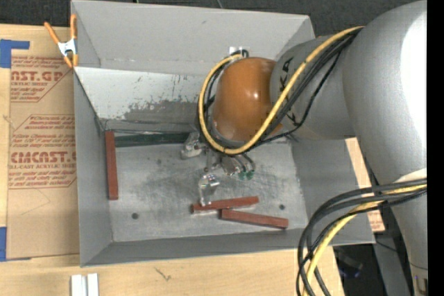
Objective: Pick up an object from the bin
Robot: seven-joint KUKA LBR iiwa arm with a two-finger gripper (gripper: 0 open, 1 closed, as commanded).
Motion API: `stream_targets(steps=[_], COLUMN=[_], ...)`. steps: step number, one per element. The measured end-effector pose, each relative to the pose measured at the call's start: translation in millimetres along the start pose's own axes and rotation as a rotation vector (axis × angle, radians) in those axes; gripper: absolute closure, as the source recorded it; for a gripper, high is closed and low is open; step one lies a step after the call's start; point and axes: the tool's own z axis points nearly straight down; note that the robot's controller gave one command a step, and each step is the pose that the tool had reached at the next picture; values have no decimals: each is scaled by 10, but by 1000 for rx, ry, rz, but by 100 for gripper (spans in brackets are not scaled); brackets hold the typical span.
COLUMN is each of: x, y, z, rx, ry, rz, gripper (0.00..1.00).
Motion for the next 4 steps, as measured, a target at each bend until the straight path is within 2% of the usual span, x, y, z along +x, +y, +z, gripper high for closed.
stream_targets(steps=[1, 2, 3, 4], x=[1, 561, 639, 643], y=[1, -145, -682, -682], z=[-1, -502, -219, -210], rx=[0, -1, -1, -2], ry=[1, 36, 27, 28], rz=[0, -36, -110, -110], gripper=[0, 0, 100, 0])
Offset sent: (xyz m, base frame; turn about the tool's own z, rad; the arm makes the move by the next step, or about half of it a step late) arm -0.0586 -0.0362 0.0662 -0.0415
